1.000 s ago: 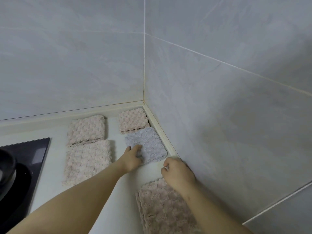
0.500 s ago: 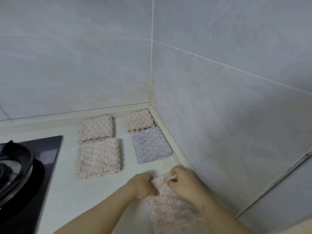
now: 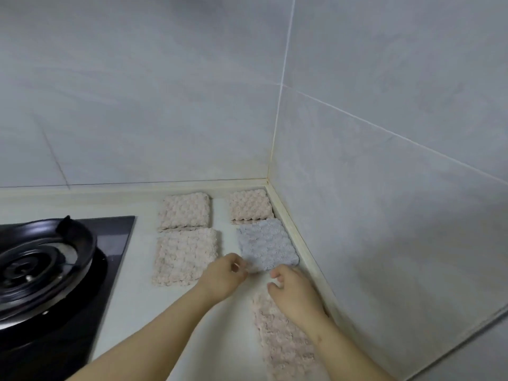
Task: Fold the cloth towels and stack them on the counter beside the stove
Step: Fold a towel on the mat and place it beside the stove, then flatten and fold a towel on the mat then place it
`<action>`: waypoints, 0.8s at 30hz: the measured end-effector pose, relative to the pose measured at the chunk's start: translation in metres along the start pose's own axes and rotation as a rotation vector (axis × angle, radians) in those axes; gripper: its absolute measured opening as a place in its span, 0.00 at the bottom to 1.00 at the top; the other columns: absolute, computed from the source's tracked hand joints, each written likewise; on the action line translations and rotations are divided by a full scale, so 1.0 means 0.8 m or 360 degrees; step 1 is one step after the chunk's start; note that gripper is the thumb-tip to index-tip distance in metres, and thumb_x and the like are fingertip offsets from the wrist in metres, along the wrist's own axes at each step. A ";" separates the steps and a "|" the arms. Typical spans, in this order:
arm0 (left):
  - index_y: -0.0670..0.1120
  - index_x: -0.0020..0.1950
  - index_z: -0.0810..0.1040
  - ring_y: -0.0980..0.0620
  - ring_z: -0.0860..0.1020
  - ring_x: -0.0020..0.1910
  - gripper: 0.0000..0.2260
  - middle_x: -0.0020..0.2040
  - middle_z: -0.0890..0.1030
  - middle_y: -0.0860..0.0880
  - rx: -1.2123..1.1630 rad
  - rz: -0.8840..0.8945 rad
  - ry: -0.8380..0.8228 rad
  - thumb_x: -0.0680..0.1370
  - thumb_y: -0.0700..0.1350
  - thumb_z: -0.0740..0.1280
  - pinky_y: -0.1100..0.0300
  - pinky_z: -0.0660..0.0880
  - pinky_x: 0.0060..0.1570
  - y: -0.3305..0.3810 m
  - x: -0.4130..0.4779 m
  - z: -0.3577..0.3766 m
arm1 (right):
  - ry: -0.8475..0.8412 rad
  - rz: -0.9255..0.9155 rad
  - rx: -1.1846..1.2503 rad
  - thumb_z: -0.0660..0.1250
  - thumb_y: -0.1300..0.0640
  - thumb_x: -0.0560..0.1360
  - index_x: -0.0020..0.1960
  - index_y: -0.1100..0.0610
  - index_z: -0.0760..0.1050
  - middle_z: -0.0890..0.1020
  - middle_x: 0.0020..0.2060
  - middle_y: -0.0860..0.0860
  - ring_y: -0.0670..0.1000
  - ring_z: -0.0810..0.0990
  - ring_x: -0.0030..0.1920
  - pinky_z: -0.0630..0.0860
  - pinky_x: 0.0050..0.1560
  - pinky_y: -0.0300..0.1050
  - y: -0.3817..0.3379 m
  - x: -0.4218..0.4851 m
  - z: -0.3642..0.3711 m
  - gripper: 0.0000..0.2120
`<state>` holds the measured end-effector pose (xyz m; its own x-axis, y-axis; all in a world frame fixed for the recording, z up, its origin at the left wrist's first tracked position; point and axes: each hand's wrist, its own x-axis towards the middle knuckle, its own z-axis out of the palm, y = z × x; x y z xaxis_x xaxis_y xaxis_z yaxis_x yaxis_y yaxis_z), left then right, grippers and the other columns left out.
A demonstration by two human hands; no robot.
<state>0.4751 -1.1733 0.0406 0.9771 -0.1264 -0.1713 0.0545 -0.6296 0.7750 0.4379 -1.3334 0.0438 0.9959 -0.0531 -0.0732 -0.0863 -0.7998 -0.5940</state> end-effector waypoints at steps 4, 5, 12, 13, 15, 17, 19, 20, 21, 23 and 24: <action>0.50 0.52 0.74 0.54 0.74 0.37 0.05 0.41 0.76 0.51 -0.0365 -0.0074 0.0231 0.77 0.45 0.65 0.65 0.69 0.36 -0.015 -0.034 -0.062 | -0.0037 -0.0220 0.0193 0.63 0.57 0.76 0.48 0.52 0.71 0.75 0.48 0.49 0.48 0.74 0.46 0.73 0.46 0.40 -0.074 0.011 0.016 0.01; 0.51 0.51 0.74 0.53 0.75 0.38 0.04 0.40 0.77 0.51 -0.0413 -0.0090 0.0304 0.77 0.45 0.66 0.64 0.70 0.38 -0.023 -0.048 -0.080 | -0.0053 -0.0266 0.0248 0.63 0.58 0.76 0.46 0.52 0.71 0.76 0.48 0.49 0.48 0.75 0.47 0.72 0.46 0.41 -0.096 0.009 0.025 0.02; 0.54 0.51 0.74 0.63 0.76 0.41 0.03 0.44 0.80 0.57 -0.0247 -0.0265 0.0902 0.78 0.47 0.64 0.71 0.69 0.39 -0.129 -0.229 -0.218 | -0.0447 -0.0600 0.0608 0.64 0.57 0.76 0.46 0.49 0.74 0.76 0.40 0.41 0.41 0.74 0.42 0.69 0.41 0.34 -0.281 -0.079 0.141 0.04; 0.54 0.51 0.75 0.65 0.75 0.38 0.03 0.42 0.79 0.59 -0.0190 -0.0323 0.0977 0.78 0.48 0.64 0.73 0.68 0.36 -0.149 -0.264 -0.237 | -0.0533 -0.0664 0.0621 0.64 0.56 0.76 0.45 0.48 0.74 0.77 0.40 0.41 0.41 0.75 0.42 0.69 0.41 0.33 -0.308 -0.103 0.161 0.04; 0.54 0.51 0.76 0.64 0.74 0.37 0.04 0.41 0.78 0.59 -0.0131 -0.0453 0.1126 0.78 0.48 0.63 0.70 0.69 0.36 -0.188 -0.337 -0.271 | -0.0704 -0.0759 0.0664 0.64 0.55 0.76 0.44 0.47 0.75 0.78 0.41 0.42 0.42 0.76 0.43 0.70 0.41 0.34 -0.360 -0.159 0.201 0.04; 0.55 0.50 0.75 0.62 0.74 0.39 0.03 0.41 0.78 0.58 -0.0118 -0.0584 0.1255 0.78 0.48 0.63 0.68 0.70 0.37 -0.225 -0.410 -0.300 | -0.0872 -0.0827 0.0666 0.63 0.55 0.75 0.42 0.47 0.75 0.79 0.40 0.43 0.44 0.77 0.42 0.71 0.41 0.35 -0.407 -0.218 0.239 0.05; 0.55 0.49 0.74 0.60 0.76 0.40 0.03 0.42 0.78 0.56 -0.0106 -0.0683 0.1369 0.78 0.48 0.63 0.69 0.70 0.38 -0.260 -0.483 -0.324 | -0.1035 -0.0906 0.0621 0.63 0.55 0.76 0.43 0.48 0.75 0.79 0.41 0.43 0.45 0.77 0.43 0.72 0.42 0.37 -0.451 -0.279 0.278 0.04; 0.55 0.49 0.75 0.59 0.76 0.41 0.03 0.43 0.79 0.55 -0.0099 -0.0725 0.1423 0.78 0.48 0.62 0.68 0.71 0.39 -0.277 -0.518 -0.335 | -0.1095 -0.0950 0.0609 0.62 0.55 0.76 0.45 0.49 0.76 0.79 0.42 0.44 0.46 0.78 0.44 0.73 0.44 0.39 -0.471 -0.308 0.296 0.04; 0.55 0.50 0.75 0.58 0.77 0.42 0.03 0.44 0.79 0.54 -0.0104 -0.0765 0.1471 0.78 0.48 0.62 0.67 0.72 0.39 -0.291 -0.549 -0.346 | -0.1138 -0.0992 0.0614 0.62 0.55 0.76 0.46 0.50 0.76 0.79 0.43 0.44 0.46 0.78 0.45 0.74 0.47 0.39 -0.490 -0.334 0.312 0.04; 0.55 0.51 0.75 0.58 0.78 0.43 0.04 0.46 0.80 0.54 -0.0123 -0.0851 0.1596 0.78 0.49 0.62 0.65 0.74 0.40 -0.319 -0.613 -0.367 | -0.1250 -0.1078 0.0616 0.62 0.56 0.76 0.47 0.52 0.76 0.79 0.43 0.45 0.46 0.77 0.44 0.73 0.44 0.37 -0.528 -0.389 0.347 0.05; 0.54 0.51 0.76 0.58 0.78 0.43 0.05 0.46 0.80 0.53 -0.0131 -0.0889 0.1661 0.78 0.48 0.62 0.66 0.73 0.40 -0.332 -0.643 -0.377 | -0.1314 -0.1113 0.0597 0.61 0.57 0.76 0.47 0.53 0.76 0.79 0.43 0.46 0.46 0.77 0.43 0.72 0.41 0.36 -0.547 -0.415 0.362 0.05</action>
<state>0.0198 -0.7102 0.1063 0.5069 0.8605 0.0509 0.5026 -0.3430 0.7935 0.1375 -0.7929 0.0957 0.5194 0.8528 -0.0542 0.3388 -0.2637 -0.9031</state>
